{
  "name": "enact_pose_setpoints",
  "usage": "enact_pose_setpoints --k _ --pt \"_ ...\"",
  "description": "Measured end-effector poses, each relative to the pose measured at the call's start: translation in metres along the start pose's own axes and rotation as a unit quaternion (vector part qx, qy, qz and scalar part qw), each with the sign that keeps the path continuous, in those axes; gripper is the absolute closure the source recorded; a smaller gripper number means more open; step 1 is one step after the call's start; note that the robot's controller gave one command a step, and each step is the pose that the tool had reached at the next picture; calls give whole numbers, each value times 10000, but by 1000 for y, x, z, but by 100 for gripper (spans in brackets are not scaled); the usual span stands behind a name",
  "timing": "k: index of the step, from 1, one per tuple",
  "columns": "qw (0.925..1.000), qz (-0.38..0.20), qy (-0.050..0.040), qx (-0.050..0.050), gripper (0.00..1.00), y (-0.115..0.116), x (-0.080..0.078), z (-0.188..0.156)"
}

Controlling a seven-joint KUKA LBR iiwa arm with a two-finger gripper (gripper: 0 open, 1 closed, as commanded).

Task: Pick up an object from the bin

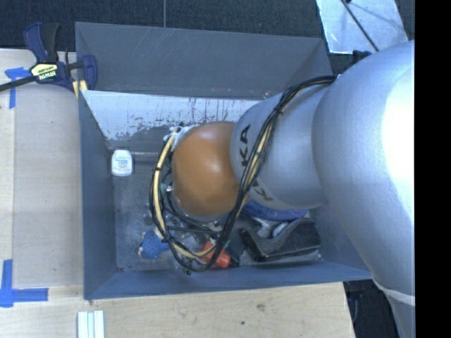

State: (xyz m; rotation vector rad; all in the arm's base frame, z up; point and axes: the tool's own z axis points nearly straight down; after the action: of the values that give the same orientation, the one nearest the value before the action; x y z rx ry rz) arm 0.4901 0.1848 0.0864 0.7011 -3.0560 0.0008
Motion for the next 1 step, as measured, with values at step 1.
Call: enact_pose_setpoints --k 1 --pt "9948 -1018 -38 9 0 25 -7 16"
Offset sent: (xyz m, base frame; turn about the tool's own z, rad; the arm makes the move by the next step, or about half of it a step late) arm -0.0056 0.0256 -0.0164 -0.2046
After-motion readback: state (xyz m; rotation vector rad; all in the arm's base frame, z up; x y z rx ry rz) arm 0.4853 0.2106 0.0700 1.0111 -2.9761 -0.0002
